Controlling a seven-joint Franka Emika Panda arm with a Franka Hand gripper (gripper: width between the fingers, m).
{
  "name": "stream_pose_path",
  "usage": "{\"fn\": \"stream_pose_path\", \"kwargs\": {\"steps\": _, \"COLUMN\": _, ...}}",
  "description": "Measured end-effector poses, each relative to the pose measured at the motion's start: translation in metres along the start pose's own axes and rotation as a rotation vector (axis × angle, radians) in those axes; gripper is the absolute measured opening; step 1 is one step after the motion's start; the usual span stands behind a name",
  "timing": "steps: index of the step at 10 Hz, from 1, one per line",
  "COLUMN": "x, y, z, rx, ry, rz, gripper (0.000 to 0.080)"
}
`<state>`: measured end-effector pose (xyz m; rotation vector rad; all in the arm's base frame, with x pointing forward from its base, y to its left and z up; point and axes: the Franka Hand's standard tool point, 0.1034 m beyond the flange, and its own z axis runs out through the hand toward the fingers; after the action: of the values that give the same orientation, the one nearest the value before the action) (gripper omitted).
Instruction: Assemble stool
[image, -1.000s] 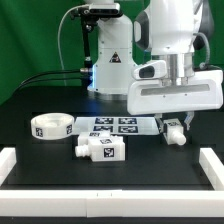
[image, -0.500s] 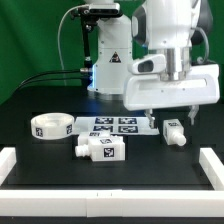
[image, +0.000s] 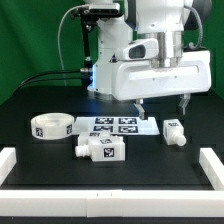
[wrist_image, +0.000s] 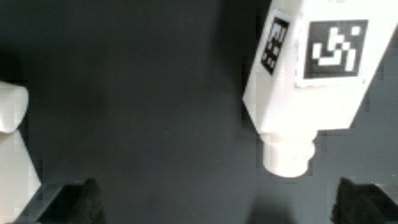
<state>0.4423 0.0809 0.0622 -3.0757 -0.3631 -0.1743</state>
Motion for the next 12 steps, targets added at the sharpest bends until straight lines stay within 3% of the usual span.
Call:
{"fn": "stream_pose_path", "kwargs": {"steps": 2, "x": 0.000, "y": 0.003, "z": 0.000, "rx": 0.000, "ry": -0.011, "rz": -0.032, "gripper": 0.0649}}
{"fn": "stream_pose_path", "kwargs": {"steps": 4, "x": 0.012, "y": 0.037, "z": -0.009, "rx": -0.001, "ry": -0.037, "rz": -0.157, "gripper": 0.0649}}
{"fn": "stream_pose_path", "kwargs": {"steps": 9, "x": 0.011, "y": 0.043, "z": -0.006, "rx": 0.001, "ry": -0.039, "rz": -0.252, "gripper": 0.0649}}
{"fn": "stream_pose_path", "kwargs": {"steps": 12, "x": -0.013, "y": 0.089, "z": -0.017, "rx": -0.007, "ry": -0.059, "rz": -0.422, "gripper": 0.0649}}
